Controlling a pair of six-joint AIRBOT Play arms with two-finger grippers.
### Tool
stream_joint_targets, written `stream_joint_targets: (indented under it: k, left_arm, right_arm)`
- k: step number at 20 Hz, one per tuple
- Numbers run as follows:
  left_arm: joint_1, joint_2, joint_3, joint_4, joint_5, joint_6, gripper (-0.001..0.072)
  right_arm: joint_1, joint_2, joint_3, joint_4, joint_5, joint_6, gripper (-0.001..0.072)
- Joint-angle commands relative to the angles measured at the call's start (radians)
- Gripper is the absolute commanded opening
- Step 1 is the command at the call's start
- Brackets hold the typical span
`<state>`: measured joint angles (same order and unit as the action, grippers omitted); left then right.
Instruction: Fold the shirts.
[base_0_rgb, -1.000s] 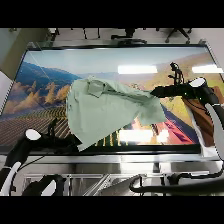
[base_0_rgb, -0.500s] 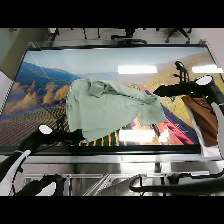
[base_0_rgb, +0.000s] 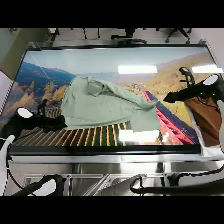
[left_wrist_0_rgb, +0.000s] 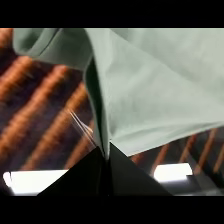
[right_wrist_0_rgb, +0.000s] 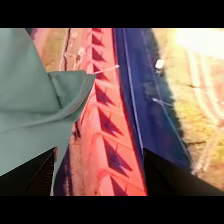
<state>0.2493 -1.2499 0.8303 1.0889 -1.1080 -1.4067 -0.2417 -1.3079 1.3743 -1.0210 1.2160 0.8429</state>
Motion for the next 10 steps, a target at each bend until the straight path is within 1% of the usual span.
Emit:
stream_joint_targets:
  k: [1,6,8,10]
  left_arm:
    - [0.109,-0.053,0.111,0.032,-0.053,0.019,0.0010]
    - [0.063,-0.195,0.261,0.037,-0.098,0.038,0.0010]
    - [0.037,-0.238,0.304,0.037,-0.111,0.041,0.0010]
    - [0.017,-0.274,0.342,0.037,-0.139,0.046,0.0010]
  right_arm:
    - [0.059,-0.066,0.001,-0.014,0.098,-0.018,0.0600]
    - [0.223,-0.078,-0.007,-0.016,0.187,-0.035,0.0600]
    - [0.272,-0.079,-0.013,-0.023,0.183,-0.037,0.0599]
    - [0.302,-0.079,-0.014,-0.056,0.134,-0.052,0.0600]
